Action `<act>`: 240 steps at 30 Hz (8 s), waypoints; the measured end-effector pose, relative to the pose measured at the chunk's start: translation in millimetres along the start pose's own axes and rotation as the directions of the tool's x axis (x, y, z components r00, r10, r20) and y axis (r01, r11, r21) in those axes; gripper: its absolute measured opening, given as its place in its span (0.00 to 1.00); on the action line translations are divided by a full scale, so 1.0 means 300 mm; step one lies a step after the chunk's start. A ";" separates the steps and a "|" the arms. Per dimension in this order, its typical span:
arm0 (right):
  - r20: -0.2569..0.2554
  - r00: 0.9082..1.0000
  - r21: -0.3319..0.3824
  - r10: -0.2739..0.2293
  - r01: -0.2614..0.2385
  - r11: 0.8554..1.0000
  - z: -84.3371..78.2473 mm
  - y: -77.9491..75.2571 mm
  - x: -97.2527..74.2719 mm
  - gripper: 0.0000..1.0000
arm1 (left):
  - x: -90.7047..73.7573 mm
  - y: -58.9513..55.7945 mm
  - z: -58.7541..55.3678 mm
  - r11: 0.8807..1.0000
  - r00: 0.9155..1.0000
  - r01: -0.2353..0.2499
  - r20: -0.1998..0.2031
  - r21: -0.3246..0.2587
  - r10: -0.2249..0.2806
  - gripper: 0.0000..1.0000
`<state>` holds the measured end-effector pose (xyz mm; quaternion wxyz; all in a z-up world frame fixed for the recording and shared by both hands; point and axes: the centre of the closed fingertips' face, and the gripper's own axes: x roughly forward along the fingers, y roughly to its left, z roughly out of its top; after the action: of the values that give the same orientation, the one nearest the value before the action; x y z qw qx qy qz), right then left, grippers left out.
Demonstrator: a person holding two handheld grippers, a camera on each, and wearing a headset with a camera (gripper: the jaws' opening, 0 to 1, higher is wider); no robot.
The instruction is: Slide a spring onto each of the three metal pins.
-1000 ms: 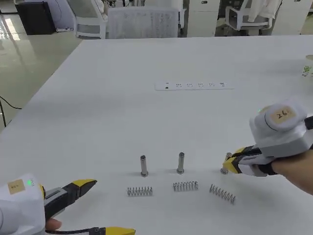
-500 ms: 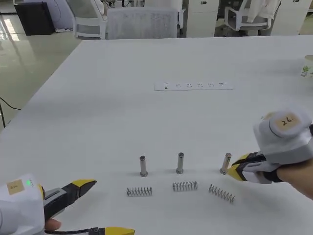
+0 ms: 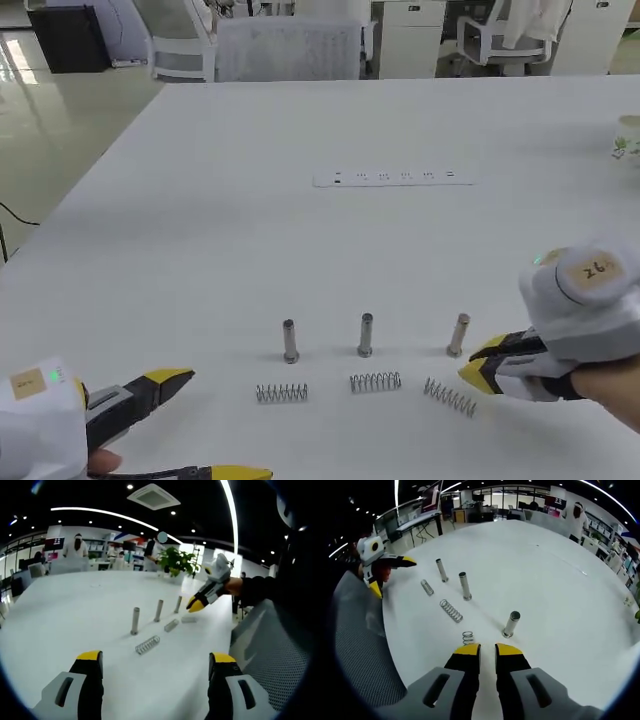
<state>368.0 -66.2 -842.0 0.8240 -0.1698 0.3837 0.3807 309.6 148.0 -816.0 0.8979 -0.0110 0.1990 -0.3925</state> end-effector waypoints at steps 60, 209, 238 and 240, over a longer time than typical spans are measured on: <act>-0.092 0.993 -0.090 0.076 -0.084 0.992 -0.044 0.103 0.014 0.08 | -0.003 -0.056 0.039 0.997 0.999 0.052 -0.012 0.063 -0.052 0.83; -0.106 0.942 -0.455 0.317 -0.330 0.827 0.278 0.467 -0.196 0.08 | 0.169 -0.344 0.189 0.765 0.917 0.394 -0.158 0.509 -0.368 0.03; -0.132 0.944 -0.518 0.301 -0.325 0.791 0.280 0.489 -0.163 0.13 | 0.170 -0.342 0.187 0.797 0.916 0.399 -0.150 0.454 -0.373 0.02; -0.138 0.944 -0.517 0.300 -0.327 0.791 0.276 0.487 -0.160 0.12 | 0.171 -0.344 0.188 0.796 0.915 0.401 -0.149 0.454 -0.376 0.02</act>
<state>279.1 52.7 -749.9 0.6599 -0.3350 0.3057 0.5991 289.1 32.5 -763.8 0.7677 0.1790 0.1128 -0.6049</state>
